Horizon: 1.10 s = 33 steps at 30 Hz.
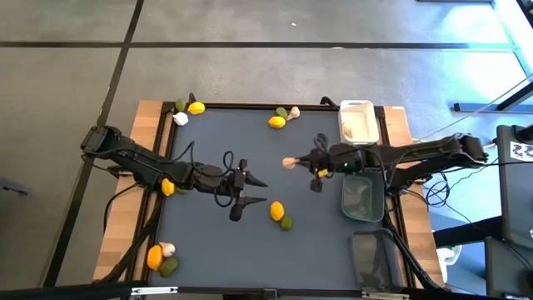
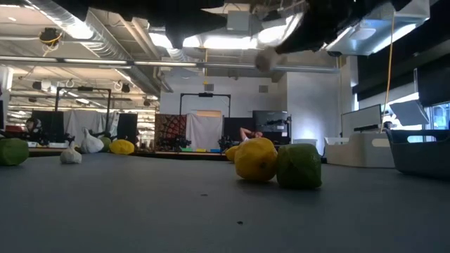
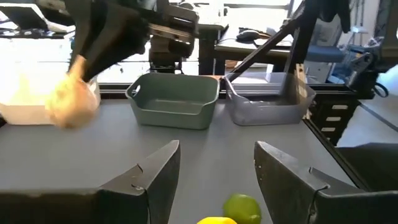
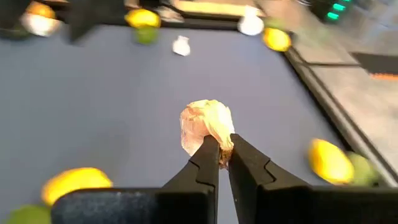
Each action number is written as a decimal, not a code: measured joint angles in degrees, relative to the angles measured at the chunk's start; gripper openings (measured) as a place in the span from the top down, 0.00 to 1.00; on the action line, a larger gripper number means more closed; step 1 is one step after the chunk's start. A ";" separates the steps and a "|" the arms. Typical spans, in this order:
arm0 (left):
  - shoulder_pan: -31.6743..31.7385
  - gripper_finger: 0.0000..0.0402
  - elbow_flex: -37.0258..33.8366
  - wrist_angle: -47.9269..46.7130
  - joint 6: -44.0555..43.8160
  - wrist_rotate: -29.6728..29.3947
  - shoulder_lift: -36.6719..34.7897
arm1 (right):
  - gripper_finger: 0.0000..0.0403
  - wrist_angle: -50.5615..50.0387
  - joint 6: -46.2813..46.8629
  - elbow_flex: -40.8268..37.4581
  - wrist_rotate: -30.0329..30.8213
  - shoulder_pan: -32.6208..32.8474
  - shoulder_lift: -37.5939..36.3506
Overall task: Sort produce into baskets
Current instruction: Put the white garlic into the white bin
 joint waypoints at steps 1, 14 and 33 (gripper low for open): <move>0.10 0.50 0.00 -0.03 -0.21 -0.26 0.00 | 0.94 -1.69 0.03 0.00 0.48 -0.81 -0.75; 0.38 0.50 0.00 -0.67 -1.73 -0.46 0.00 | 0.94 -15.82 0.09 0.00 9.49 -15.59 -4.45; 0.38 0.50 0.00 -0.75 -1.99 -1.33 0.00 | 0.94 -26.83 0.11 0.00 13.47 -38.39 -4.41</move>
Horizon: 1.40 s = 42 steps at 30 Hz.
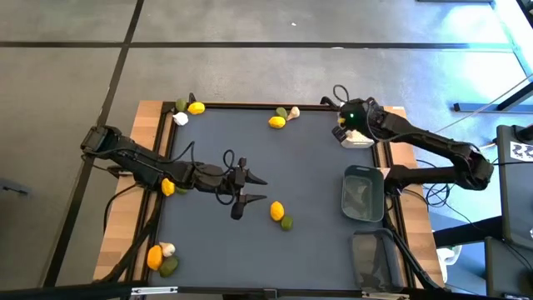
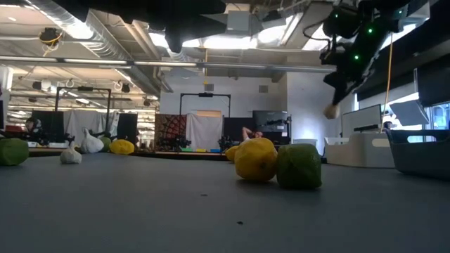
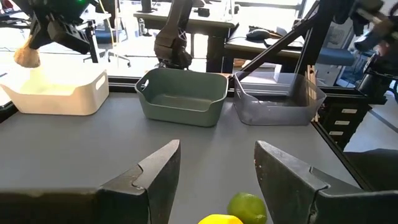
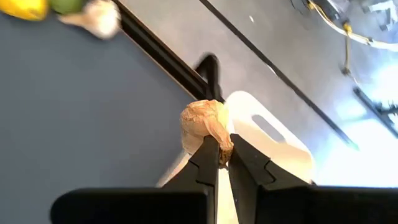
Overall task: Sort produce into baskets
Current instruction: Put the white garlic into the white bin
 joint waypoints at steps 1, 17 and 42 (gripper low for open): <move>0.00 0.50 0.00 -0.01 0.00 0.00 0.00 | 0.94 -0.61 0.02 0.00 -0.31 -1.01 0.00; -0.02 0.50 -0.02 -0.02 0.20 -0.85 0.00 | 0.94 -3.89 0.49 0.00 -14.79 -13.83 3.34; -0.02 0.50 -0.02 -0.04 0.04 -0.95 0.00 | 0.94 -7.26 -0.17 0.02 -14.96 -14.63 14.15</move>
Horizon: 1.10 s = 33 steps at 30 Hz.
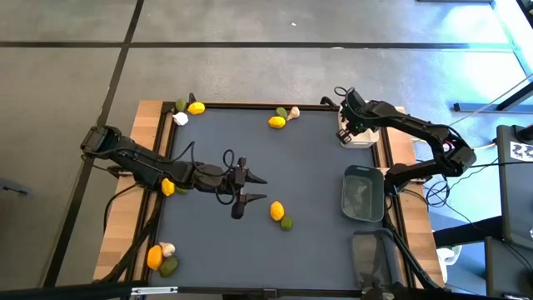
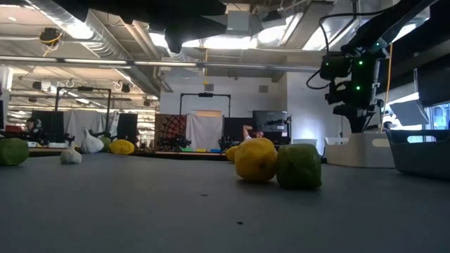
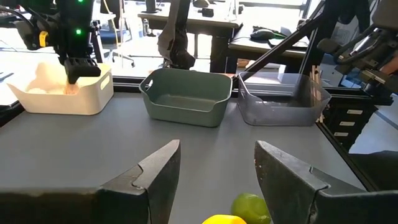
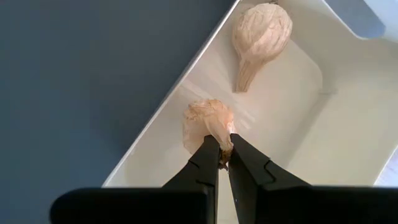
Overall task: Sort produce into baskets
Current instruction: Put the white garlic into the white bin, then put the yellow lemon into the gray bin
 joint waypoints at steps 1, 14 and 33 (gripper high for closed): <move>0.01 0.50 0.00 0.01 0.00 0.00 0.00 | 0.94 -0.03 0.00 0.00 0.00 0.00 0.01; 0.00 0.50 -0.02 0.02 -1.34 -0.06 0.00 | 0.81 0.05 0.00 0.00 0.17 0.00 -0.01; 0.00 0.50 -0.02 0.00 -2.32 -0.06 0.00 | 0.50 0.05 0.55 -0.01 3.33 0.04 -2.36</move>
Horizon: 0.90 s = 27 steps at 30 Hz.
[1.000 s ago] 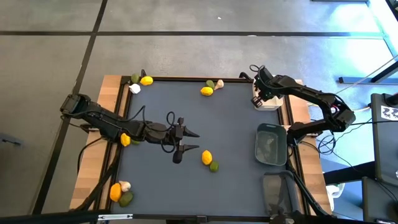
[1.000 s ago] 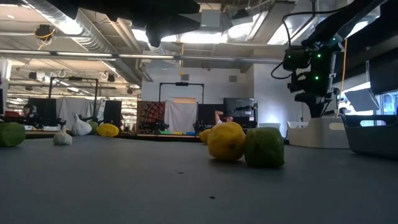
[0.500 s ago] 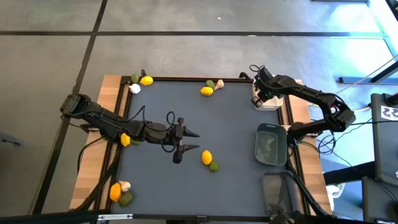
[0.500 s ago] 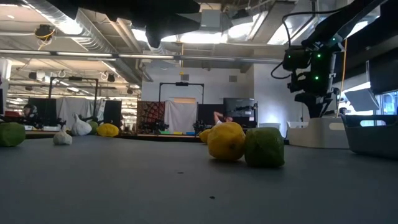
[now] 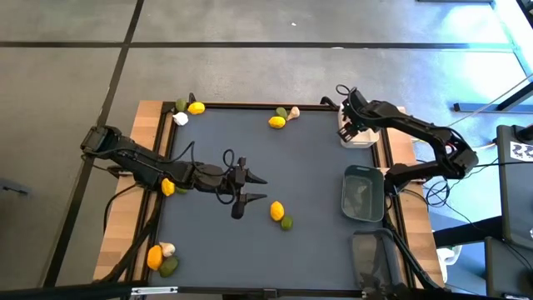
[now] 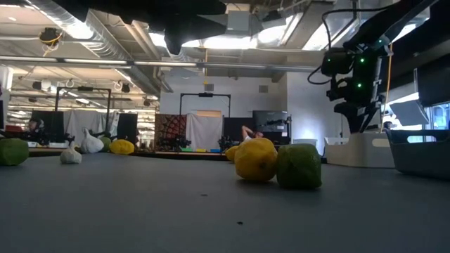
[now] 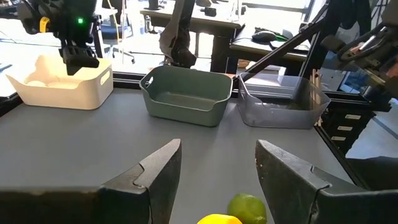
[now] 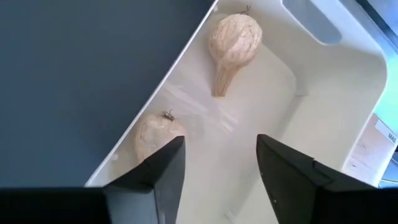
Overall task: Sort produce into baskets
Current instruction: Put the yellow lemon into the gray bin
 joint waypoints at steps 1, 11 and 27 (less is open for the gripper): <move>0.02 0.50 0.00 0.02 -0.02 0.00 0.00 | 0.49 -0.14 0.00 0.02 -0.10 0.02 -0.48; 0.02 0.50 0.00 0.09 -1.94 0.00 1.35 | 0.45 -1.05 -0.38 0.00 -22.26 3.22 -7.22; 1.34 0.47 0.40 5.89 -11.47 4.01 12.75 | 0.45 4.87 2.60 0.02 -29.74 20.60 -10.31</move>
